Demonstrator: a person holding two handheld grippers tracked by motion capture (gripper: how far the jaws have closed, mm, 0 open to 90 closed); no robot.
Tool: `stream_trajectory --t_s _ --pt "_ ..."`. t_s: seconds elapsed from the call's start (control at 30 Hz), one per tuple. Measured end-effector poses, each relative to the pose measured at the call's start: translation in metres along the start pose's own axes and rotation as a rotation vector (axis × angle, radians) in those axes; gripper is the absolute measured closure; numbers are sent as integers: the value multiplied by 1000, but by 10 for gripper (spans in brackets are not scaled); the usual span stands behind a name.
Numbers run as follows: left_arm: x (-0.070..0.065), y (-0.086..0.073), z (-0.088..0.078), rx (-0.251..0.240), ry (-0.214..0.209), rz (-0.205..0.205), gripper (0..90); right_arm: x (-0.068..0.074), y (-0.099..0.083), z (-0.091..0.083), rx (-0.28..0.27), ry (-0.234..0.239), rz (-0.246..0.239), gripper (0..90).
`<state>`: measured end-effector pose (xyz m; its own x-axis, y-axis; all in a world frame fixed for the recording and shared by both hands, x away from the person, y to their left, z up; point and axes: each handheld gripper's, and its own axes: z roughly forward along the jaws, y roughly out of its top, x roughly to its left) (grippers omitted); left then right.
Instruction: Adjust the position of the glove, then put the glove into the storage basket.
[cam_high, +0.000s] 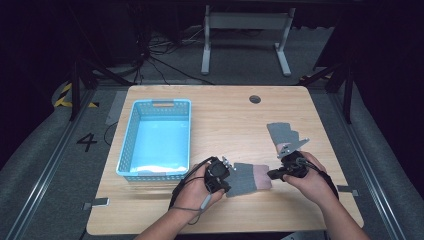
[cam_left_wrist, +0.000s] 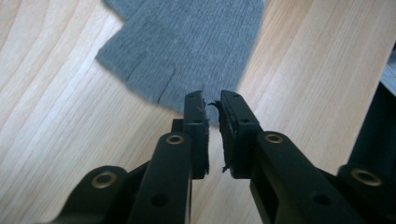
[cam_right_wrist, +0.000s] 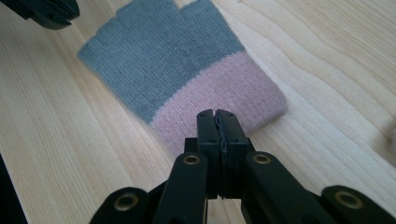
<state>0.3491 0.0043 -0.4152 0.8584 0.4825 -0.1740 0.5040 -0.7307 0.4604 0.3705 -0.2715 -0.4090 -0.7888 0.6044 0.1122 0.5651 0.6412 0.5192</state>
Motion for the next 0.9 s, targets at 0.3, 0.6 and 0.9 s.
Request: stream_trajectory --t_s 0.3,0.6,0.9 --pt "6 -10 -29 -39 -15 -32 735 -8 -7 -12 -28 -27 31 893" --pt "10 -13 -44 -74 -32 -33 663 -12 -8 -25 -64 -44 67 864" --pt "11 -16 -54 -92 -29 -38 639 -20 -1 -34 -88 -89 136 802"
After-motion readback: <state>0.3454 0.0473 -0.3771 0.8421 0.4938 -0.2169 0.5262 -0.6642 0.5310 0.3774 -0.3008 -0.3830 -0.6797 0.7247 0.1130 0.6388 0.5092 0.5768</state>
